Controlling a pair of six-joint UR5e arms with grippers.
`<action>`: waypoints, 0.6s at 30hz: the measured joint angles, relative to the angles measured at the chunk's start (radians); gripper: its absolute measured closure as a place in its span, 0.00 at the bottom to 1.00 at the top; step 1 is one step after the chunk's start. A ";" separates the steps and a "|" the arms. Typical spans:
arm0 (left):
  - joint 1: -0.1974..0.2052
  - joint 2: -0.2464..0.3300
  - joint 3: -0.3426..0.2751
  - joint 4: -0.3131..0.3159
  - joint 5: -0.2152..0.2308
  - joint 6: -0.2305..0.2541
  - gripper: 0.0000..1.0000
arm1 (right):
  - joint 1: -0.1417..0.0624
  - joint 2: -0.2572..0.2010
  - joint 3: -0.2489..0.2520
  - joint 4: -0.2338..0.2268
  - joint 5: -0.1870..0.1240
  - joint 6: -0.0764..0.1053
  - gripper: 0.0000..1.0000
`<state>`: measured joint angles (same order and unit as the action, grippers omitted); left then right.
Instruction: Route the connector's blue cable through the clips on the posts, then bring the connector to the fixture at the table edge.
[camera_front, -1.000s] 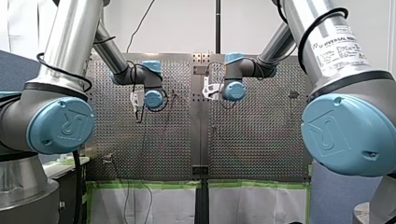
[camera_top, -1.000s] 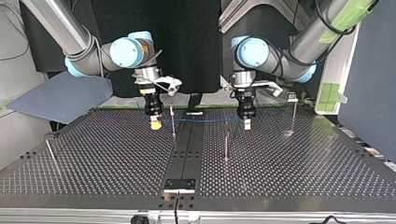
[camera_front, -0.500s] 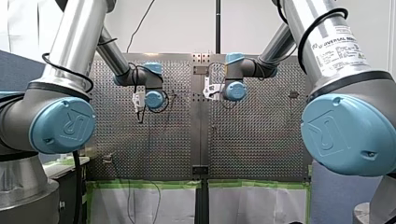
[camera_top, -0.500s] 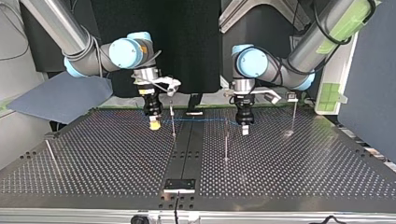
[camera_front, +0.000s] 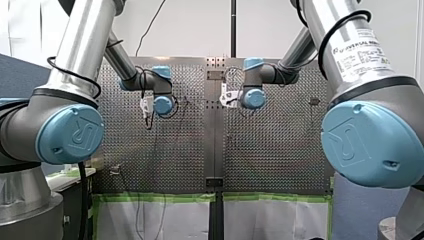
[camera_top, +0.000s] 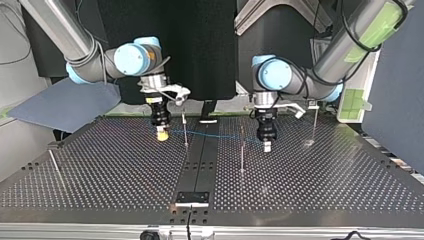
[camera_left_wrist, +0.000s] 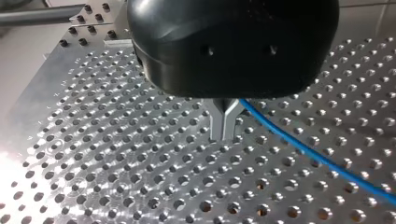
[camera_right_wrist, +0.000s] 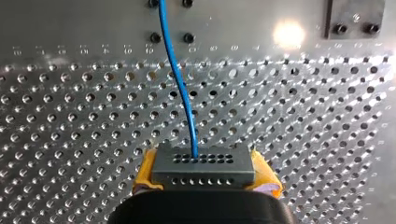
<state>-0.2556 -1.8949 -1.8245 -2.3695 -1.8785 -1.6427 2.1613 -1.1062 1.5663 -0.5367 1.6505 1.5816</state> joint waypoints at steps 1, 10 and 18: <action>0.002 0.000 0.004 -0.003 0.006 0.000 1.00 | -0.002 0.002 -0.001 -0.001 -0.001 0.000 1.00; 0.041 -0.016 0.031 -0.021 0.045 -0.014 1.00 | -0.021 0.011 -0.025 0.000 -0.017 0.003 1.00; 0.073 -0.073 0.081 -0.048 0.077 -0.017 1.00 | -0.032 0.049 -0.060 0.009 -0.032 0.003 1.00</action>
<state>-0.1827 -1.9680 -1.7439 -2.4172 -1.8013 -1.6597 2.1296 -1.0573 1.5062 -0.5277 1.6184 1.5848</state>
